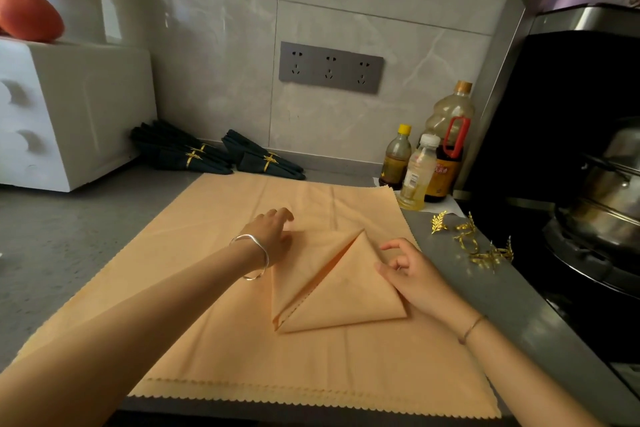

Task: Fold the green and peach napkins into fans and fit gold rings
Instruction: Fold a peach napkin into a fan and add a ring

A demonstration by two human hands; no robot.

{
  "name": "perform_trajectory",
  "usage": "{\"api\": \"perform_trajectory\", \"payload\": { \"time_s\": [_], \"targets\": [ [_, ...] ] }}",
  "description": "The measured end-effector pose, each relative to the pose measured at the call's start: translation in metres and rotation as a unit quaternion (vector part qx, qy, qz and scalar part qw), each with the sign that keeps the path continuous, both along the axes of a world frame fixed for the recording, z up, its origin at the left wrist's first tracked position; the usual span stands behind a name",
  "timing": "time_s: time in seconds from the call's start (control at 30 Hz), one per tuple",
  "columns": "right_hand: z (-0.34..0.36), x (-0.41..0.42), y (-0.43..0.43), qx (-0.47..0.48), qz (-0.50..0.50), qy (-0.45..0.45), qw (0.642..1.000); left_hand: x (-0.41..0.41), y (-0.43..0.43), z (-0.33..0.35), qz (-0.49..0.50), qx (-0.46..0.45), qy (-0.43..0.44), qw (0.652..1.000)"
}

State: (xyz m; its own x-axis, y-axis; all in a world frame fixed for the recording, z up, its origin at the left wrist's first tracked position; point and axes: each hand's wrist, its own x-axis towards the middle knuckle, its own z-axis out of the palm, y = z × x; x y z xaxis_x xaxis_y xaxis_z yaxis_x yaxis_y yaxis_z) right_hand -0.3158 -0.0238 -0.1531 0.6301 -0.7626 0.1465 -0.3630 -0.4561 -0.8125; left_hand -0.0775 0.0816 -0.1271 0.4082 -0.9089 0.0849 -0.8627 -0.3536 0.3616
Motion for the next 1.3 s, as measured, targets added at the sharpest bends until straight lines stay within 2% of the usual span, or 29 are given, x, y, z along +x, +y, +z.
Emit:
{"api": "perform_trajectory", "payload": {
  "time_s": [0.13, 0.27, 0.43, 0.57, 0.7, 0.77, 0.87, 0.97, 1.03, 1.13, 1.3],
  "targets": [
    [-0.004, 0.019, -0.009, -0.039, -0.058, -0.007, 0.998, -0.032, 0.021, -0.009, -0.014, 0.021, -0.003, 1.000],
    [-0.008, 0.034, -0.007, -0.056, -0.072, -0.018, 0.996, -0.061, 0.042, -0.028, -0.031, 0.056, -0.013, 0.998],
    [-0.009, 0.035, -0.003, -0.060, -0.118, -0.085, 0.988, -0.069, 0.042, -0.033, -0.025, 0.070, 0.002, 0.997],
    [-0.012, 0.035, 0.002, -0.072, -0.129, -0.033, 0.988, -0.076, 0.041, -0.035, -0.037, 0.079, -0.024, 0.996],
    [-0.010, 0.034, 0.003, -0.079, -0.126, -0.021, 0.989, -0.076, 0.042, -0.038, -0.038, 0.088, -0.054, 0.994],
    [-0.007, 0.029, 0.002, -0.158, -0.128, 0.011, 0.979, -0.077, 0.042, -0.039, -0.036, 0.087, -0.060, 0.994],
    [0.002, 0.029, 0.010, -0.259, -0.042, 0.070, 0.962, -0.079, 0.044, -0.040, -0.034, 0.076, -0.071, 0.994],
    [0.006, 0.036, 0.029, -0.257, 0.129, 0.136, 0.948, -0.079, 0.044, -0.041, -0.029, 0.067, -0.072, 0.995],
    [0.004, 0.039, 0.036, -0.236, 0.200, 0.204, 0.929, -0.079, 0.045, -0.042, -0.023, 0.059, -0.069, 0.996],
    [-0.002, 0.038, 0.034, -0.236, 0.225, 0.272, 0.906, -0.080, 0.045, -0.044, -0.020, 0.054, -0.065, 0.996],
    [-0.006, 0.034, 0.004, -0.233, 0.185, 0.321, 0.899, -0.080, 0.043, -0.047, -0.023, 0.049, -0.070, 0.996]
  ]
}}
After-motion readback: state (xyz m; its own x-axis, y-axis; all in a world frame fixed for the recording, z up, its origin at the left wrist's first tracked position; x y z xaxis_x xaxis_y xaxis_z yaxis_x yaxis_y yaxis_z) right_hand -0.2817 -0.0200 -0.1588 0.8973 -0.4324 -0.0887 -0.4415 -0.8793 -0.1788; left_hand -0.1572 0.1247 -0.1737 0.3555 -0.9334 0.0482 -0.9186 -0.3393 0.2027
